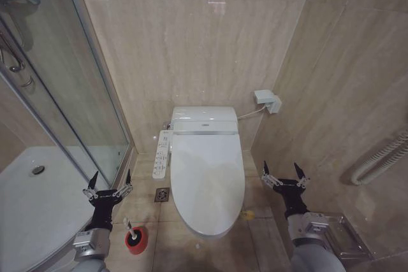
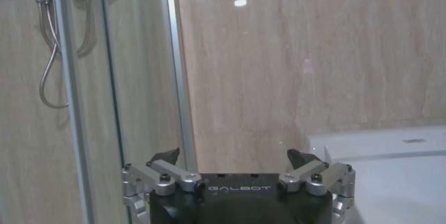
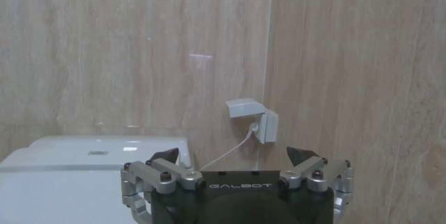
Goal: Open the toilet lid, clean the toilet bowl with a toilet brush, close the toilet lid, and flush.
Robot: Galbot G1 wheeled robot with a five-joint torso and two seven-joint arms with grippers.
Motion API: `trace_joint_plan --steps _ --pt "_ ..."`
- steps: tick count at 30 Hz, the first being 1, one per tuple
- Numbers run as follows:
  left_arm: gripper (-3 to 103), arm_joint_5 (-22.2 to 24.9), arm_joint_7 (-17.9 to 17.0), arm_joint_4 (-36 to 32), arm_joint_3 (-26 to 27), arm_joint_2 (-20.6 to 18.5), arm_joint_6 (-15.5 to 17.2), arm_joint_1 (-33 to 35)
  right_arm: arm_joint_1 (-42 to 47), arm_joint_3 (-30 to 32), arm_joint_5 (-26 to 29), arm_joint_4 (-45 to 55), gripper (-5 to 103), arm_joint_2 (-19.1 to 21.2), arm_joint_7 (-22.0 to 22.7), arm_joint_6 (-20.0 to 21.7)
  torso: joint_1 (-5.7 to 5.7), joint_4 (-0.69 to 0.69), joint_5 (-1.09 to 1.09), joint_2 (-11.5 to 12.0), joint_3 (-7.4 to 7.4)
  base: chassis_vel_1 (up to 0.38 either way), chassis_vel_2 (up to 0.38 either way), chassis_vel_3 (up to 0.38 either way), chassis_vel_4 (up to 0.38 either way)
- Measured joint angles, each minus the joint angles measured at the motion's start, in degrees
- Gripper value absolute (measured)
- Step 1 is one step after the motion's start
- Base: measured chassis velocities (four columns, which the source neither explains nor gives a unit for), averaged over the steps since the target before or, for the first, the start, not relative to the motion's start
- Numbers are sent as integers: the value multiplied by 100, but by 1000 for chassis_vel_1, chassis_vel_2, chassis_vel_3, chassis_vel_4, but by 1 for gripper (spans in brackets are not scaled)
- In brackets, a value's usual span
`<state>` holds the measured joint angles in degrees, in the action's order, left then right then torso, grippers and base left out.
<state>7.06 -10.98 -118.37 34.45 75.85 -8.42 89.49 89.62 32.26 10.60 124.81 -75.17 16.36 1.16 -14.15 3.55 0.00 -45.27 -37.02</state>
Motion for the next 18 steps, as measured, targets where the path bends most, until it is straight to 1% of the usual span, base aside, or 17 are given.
trace_joint_plan --steps 6,8,18 --pt "100 52 -8 119 25 -28 -143 16 0 0 0 0 100 0 0 0 0 -1 0 0 0 0 0 0 0" --pt "98 55 -8 134 25 -24 -154 22 0 0 0 0 100 0 0 0 0 0 0 0 0 0 0 0 0" --pt "99 56 2 160 6 -30 -164 -5 0 0 0 0 100 0 0 0 0 0 0 1 0 0 0 0 0"
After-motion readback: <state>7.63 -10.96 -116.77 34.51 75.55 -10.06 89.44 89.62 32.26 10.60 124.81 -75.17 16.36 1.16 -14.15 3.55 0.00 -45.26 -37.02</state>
